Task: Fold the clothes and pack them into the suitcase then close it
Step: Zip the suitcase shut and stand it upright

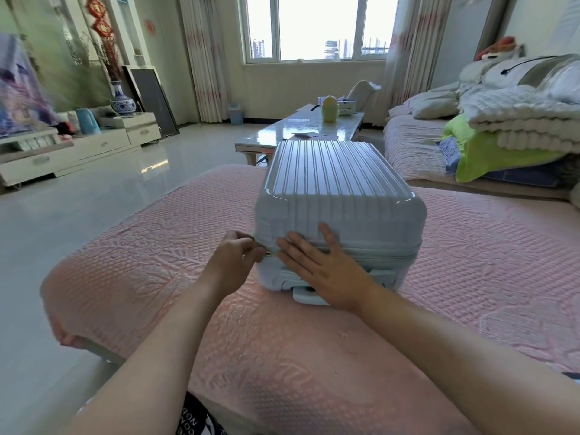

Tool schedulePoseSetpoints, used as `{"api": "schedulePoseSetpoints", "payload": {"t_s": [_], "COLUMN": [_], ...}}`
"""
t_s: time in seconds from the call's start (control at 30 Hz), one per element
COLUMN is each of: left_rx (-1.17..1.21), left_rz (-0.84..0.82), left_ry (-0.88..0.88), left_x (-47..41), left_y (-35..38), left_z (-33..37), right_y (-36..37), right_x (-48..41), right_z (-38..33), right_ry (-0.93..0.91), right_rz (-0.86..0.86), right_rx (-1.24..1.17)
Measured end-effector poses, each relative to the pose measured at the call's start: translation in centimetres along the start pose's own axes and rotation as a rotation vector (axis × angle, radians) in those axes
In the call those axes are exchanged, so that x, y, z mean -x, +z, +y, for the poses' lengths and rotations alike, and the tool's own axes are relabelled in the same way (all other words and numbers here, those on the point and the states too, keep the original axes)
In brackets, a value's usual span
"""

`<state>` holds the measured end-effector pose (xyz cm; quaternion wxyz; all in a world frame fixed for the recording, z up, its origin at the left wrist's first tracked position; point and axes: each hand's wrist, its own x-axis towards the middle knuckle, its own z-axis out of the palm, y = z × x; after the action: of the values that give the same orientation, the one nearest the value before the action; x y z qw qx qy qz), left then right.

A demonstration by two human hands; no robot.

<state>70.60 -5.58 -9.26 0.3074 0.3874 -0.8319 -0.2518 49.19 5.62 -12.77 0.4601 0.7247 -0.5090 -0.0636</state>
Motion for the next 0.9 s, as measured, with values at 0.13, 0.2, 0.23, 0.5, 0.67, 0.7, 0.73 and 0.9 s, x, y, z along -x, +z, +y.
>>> {"api": "schedulePoseSetpoints", "payload": {"t_s": [0.13, 0.2, 0.23, 0.5, 0.67, 0.7, 0.73, 0.9], "left_rx": [0.011, 0.011, 0.021, -0.010, 0.096, 0.115, 0.129, 0.058], "left_rz": [-0.146, -0.161, -0.164, -0.195, -0.360, -0.379, -0.367, -0.169], "left_ry": [0.056, 0.137, 0.176, 0.374, 0.297, 0.276, 0.261, 0.266], "left_x": [0.2, 0.4, 0.4, -0.4, -1.9, -2.3, -2.7, -4.5], "left_y": [2.3, 4.9, 6.5, 17.0, 16.5, 16.0, 15.4, 13.4], "left_z": [3.7, 6.1, 7.3, 17.3, 18.1, 17.8, 17.3, 15.2], "right_y": [0.9, 1.4, 1.5, 1.1, -1.1, -1.5, -1.7, -0.1], "right_x": [4.9, 8.5, 10.4, 22.0, 19.8, 18.5, 17.0, 13.2], "right_z": [3.4, 5.9, 7.3, 13.7, 11.0, 10.2, 9.5, 9.1], "right_ry": [-0.021, -0.030, -0.037, 0.111, 0.432, 0.471, 0.486, 0.441], "right_rz": [0.033, 0.055, 0.050, -0.122, 0.097, 0.143, 0.166, 0.009], "right_rx": [-0.032, -0.067, -0.082, -0.151, -0.344, -0.355, -0.332, -0.135]}}
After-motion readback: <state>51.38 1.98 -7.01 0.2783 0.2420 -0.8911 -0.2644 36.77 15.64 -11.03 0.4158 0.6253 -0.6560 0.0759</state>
